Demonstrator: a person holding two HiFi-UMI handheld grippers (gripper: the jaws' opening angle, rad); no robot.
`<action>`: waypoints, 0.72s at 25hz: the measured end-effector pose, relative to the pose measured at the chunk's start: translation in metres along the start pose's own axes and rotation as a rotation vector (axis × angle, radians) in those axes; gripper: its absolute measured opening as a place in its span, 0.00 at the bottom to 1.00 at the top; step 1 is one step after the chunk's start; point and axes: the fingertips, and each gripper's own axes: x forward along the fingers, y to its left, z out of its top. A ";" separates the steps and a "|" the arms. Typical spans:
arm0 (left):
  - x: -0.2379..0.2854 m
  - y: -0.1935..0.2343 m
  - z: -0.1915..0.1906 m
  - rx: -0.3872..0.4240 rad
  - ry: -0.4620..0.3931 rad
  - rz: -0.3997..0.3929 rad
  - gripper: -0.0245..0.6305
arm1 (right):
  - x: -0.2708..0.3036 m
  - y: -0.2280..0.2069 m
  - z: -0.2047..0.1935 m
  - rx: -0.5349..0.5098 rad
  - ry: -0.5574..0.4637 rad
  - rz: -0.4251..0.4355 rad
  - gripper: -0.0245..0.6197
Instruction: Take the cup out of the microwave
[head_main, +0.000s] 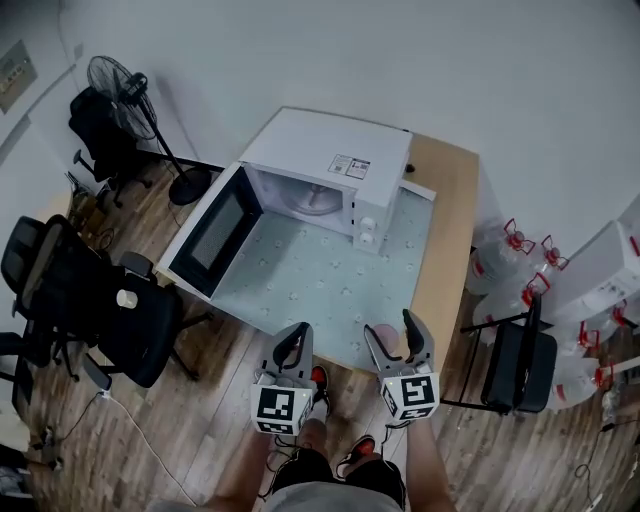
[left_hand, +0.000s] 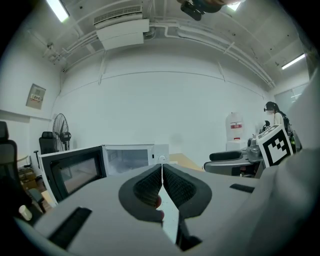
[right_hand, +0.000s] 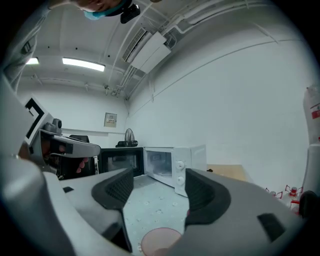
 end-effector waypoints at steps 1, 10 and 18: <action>-0.001 0.001 0.006 0.003 -0.006 0.001 0.08 | 0.000 0.001 0.007 -0.003 -0.008 -0.004 0.50; -0.017 0.014 0.051 0.019 -0.052 0.019 0.08 | -0.007 0.019 0.061 -0.030 -0.054 0.014 0.31; -0.030 0.017 0.062 0.023 -0.053 0.030 0.08 | -0.013 0.035 0.078 -0.039 -0.054 0.032 0.16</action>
